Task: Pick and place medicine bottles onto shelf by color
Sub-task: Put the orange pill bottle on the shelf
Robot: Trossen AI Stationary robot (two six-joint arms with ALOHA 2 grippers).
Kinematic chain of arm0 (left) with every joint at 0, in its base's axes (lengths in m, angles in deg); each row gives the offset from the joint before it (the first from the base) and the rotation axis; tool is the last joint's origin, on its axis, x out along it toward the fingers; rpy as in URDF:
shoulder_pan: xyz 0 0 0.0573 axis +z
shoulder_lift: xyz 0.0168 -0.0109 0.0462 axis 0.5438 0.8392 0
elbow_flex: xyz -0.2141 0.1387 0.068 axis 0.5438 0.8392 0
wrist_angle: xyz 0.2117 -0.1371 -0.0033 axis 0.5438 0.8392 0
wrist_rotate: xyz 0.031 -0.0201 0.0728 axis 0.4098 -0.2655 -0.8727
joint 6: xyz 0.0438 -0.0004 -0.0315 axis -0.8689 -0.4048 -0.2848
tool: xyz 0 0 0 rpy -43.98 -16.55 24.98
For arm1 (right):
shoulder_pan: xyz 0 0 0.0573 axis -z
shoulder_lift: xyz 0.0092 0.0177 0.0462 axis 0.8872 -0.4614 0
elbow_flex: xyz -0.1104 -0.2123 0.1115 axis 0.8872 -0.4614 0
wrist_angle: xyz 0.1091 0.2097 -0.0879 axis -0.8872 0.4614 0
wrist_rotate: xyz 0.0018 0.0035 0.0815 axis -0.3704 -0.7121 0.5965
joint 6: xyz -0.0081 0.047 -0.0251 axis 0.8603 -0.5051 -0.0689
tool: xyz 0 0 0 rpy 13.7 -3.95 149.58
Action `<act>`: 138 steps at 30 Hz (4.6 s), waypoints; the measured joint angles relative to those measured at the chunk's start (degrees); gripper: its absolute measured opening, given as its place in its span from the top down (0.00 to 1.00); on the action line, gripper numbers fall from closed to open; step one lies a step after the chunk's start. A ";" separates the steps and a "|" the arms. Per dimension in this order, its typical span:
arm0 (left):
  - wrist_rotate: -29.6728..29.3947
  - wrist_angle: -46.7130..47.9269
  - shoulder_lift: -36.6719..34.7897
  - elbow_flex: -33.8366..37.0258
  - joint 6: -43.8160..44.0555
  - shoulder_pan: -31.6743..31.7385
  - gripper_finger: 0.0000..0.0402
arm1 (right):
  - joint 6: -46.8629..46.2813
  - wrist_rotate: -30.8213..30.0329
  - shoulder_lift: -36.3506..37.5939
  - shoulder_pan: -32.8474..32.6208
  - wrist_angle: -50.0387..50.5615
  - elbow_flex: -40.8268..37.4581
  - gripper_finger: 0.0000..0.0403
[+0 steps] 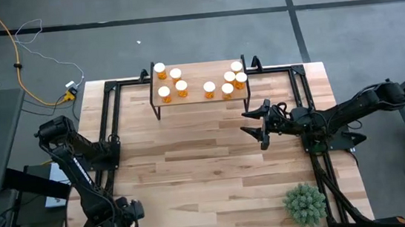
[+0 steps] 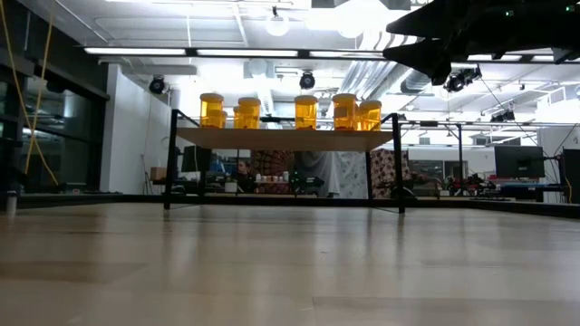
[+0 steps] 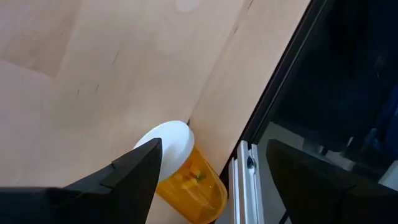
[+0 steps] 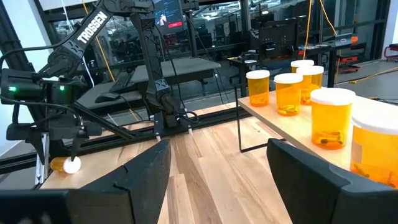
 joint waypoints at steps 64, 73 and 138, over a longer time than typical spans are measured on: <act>16.35 -3.03 5.99 0.04 10.23 9.48 0.50 | 0.17 0.00 0.01 0.00 0.83 0.01 0.36; -1.21 3.10 -6.82 0.04 -10.01 18.13 0.50 | 0.17 0.00 0.01 0.02 0.85 0.01 0.36; -33.69 -40.35 -1.62 0.04 -75.32 76.81 0.50 | 0.59 -2.40 -0.01 0.02 2.97 0.01 0.36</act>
